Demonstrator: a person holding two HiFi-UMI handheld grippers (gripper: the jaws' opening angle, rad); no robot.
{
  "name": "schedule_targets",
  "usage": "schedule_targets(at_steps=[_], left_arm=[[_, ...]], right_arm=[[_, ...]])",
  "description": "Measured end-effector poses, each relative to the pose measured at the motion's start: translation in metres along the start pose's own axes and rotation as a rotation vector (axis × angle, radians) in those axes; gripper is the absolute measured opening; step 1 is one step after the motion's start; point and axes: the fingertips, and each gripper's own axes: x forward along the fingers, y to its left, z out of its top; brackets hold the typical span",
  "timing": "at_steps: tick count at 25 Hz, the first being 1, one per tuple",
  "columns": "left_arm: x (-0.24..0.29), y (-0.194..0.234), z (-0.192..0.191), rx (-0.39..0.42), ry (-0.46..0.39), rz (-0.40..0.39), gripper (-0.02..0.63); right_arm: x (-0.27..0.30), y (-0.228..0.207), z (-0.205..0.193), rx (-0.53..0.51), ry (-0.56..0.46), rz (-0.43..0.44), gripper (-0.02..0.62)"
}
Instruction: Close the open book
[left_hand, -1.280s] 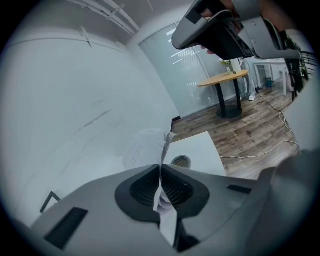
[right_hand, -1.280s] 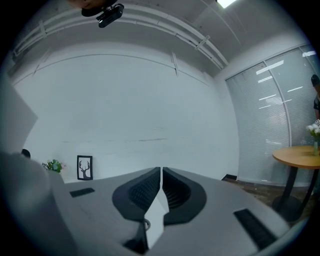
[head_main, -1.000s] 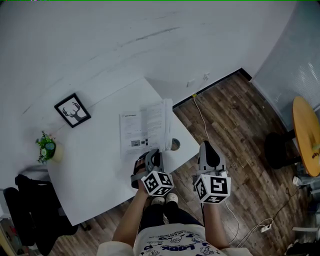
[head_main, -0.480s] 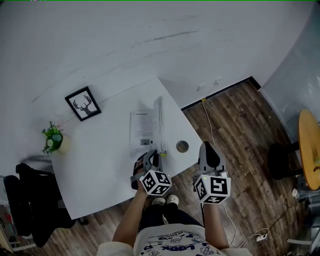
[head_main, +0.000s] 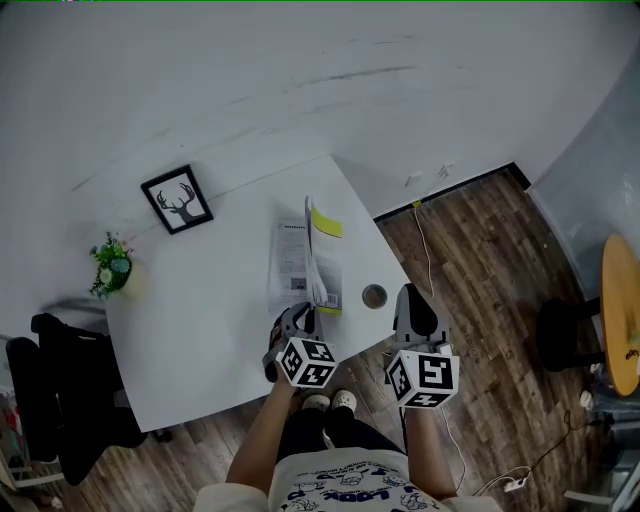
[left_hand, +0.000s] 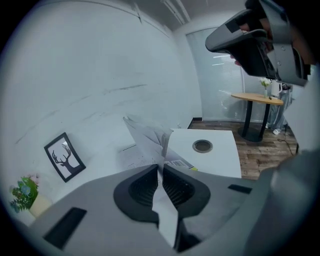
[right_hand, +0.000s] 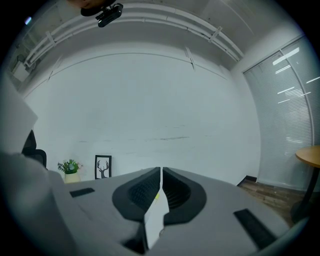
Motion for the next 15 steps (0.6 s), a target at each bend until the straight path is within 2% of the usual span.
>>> schedule_targets(at_steps=[5, 15], left_arm=[[0.004, 0.005, -0.011, -0.093, 0.018, -0.006, 0.035], [0.012, 0.014, -0.031, -0.209, 0.059, 0.006, 0.035]], right_arm=[[0.003, 0.004, -0.001, -0.006, 0.003, 0.011, 0.034], [0.0, 0.005, -0.004, -0.012, 0.009, 0.013, 0.034]])
